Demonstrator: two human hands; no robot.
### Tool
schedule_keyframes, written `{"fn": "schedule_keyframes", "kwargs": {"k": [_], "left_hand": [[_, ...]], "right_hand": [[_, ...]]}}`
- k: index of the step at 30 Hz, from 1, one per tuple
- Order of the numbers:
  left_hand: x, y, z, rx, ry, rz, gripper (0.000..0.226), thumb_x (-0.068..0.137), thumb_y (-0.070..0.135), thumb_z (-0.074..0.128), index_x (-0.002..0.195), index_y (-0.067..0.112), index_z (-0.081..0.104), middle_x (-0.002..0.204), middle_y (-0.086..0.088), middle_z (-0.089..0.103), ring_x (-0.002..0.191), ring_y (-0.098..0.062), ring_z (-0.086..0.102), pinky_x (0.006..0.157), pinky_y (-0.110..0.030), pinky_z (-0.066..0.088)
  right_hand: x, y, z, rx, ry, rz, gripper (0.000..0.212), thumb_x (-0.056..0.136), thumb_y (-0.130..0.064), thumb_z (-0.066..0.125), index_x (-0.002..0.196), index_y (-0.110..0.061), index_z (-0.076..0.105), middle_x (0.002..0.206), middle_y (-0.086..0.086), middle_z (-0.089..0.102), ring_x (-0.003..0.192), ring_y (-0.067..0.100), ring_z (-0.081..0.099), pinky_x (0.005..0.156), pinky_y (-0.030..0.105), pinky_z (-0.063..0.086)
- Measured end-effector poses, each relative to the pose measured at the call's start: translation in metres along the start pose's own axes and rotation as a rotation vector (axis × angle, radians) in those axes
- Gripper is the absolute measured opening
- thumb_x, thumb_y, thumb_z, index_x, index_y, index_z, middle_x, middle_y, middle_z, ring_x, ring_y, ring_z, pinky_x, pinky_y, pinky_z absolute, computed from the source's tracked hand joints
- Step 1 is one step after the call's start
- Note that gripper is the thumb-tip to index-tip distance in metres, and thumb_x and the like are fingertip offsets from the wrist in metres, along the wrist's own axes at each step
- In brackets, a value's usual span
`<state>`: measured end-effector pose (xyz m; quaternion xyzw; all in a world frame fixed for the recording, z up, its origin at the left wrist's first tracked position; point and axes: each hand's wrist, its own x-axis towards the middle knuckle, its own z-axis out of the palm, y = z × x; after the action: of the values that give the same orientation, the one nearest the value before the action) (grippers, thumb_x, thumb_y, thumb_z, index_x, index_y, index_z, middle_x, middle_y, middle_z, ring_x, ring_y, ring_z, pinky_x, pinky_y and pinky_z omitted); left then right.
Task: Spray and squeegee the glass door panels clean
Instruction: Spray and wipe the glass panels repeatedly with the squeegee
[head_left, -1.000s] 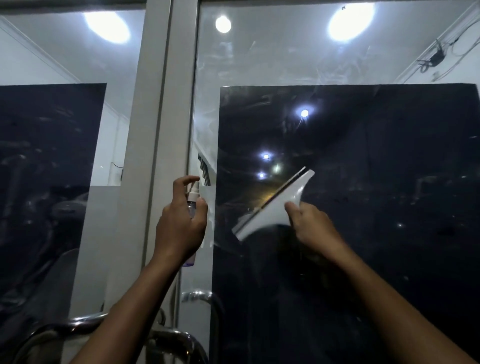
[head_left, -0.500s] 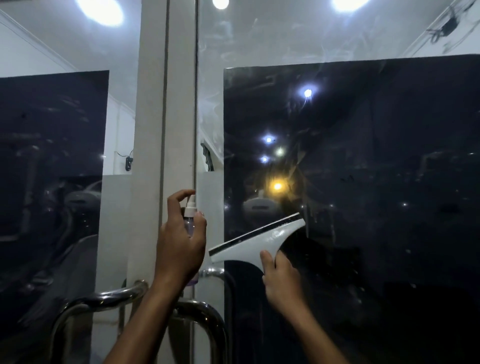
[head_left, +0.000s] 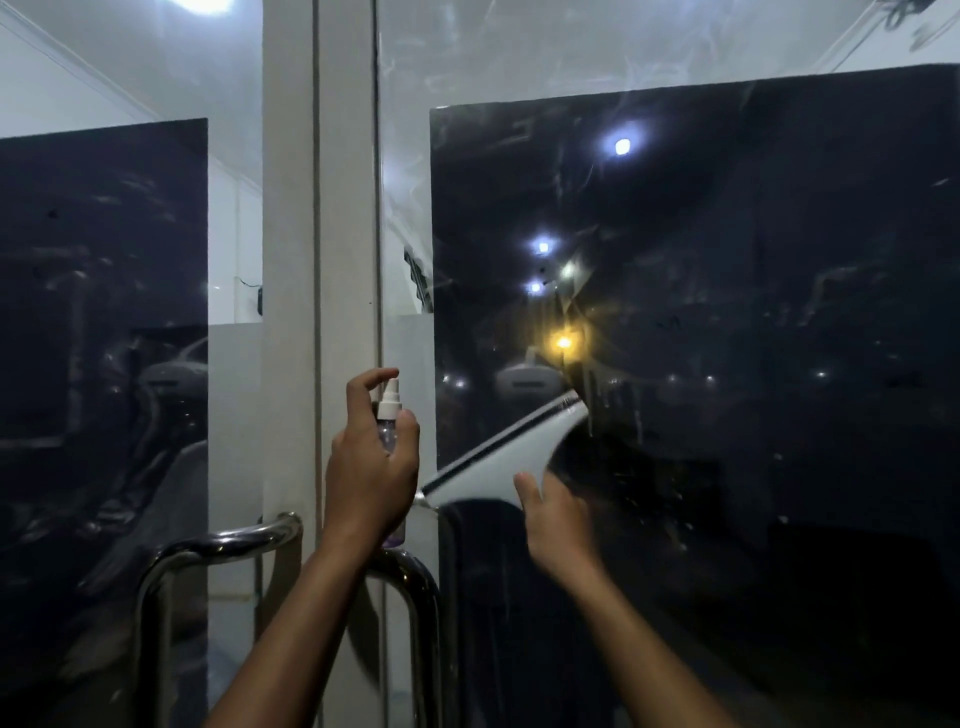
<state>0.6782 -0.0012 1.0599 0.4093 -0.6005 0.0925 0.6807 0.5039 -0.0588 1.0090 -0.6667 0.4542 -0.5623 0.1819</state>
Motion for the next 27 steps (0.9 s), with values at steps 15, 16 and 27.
{"fn": "schedule_keyframes", "kwargs": {"k": [15, 16, 27], "left_hand": [[-0.056, -0.003, -0.001, -0.128, -0.068, -0.116, 0.040, 0.102, 0.016, 0.052, 0.121, 0.050, 0.045, 0.076, -0.001, 0.062, 0.062, -0.029, 0.063, 0.057, -0.056, 0.055], [-0.065, -0.007, -0.003, -0.140, -0.094, -0.134, 0.040, 0.101, 0.016, 0.053, 0.121, 0.050, 0.046, 0.078, 0.000, 0.063, 0.062, -0.029, 0.063, 0.057, -0.057, 0.055], [-0.122, -0.020, -0.003, -0.275, -0.200, -0.185, 0.039, 0.101, 0.012, 0.053, 0.127, 0.041, 0.048, 0.089, 0.009, 0.065, 0.069, -0.017, 0.064, 0.062, -0.039, 0.058]], "right_hand": [[0.028, -0.008, -0.002, -0.041, -0.008, 0.024, 0.039, 0.105, -0.039, 0.040, 0.122, -0.012, 0.062, 0.122, 0.010, 0.063, 0.115, 0.029, 0.057, 0.076, 0.024, 0.032], [0.000, 0.021, 0.004, -0.045, -0.020, 0.059, 0.036, 0.105, -0.037, 0.041, 0.122, -0.014, 0.063, 0.122, 0.008, 0.065, 0.116, 0.030, 0.057, 0.076, 0.024, 0.032], [0.003, 0.040, 0.009, 0.021, 0.103, 0.022, 0.042, 0.105, -0.040, 0.042, 0.125, -0.010, 0.063, 0.117, 0.008, 0.068, 0.108, 0.024, 0.061, 0.078, 0.022, 0.037]]}}
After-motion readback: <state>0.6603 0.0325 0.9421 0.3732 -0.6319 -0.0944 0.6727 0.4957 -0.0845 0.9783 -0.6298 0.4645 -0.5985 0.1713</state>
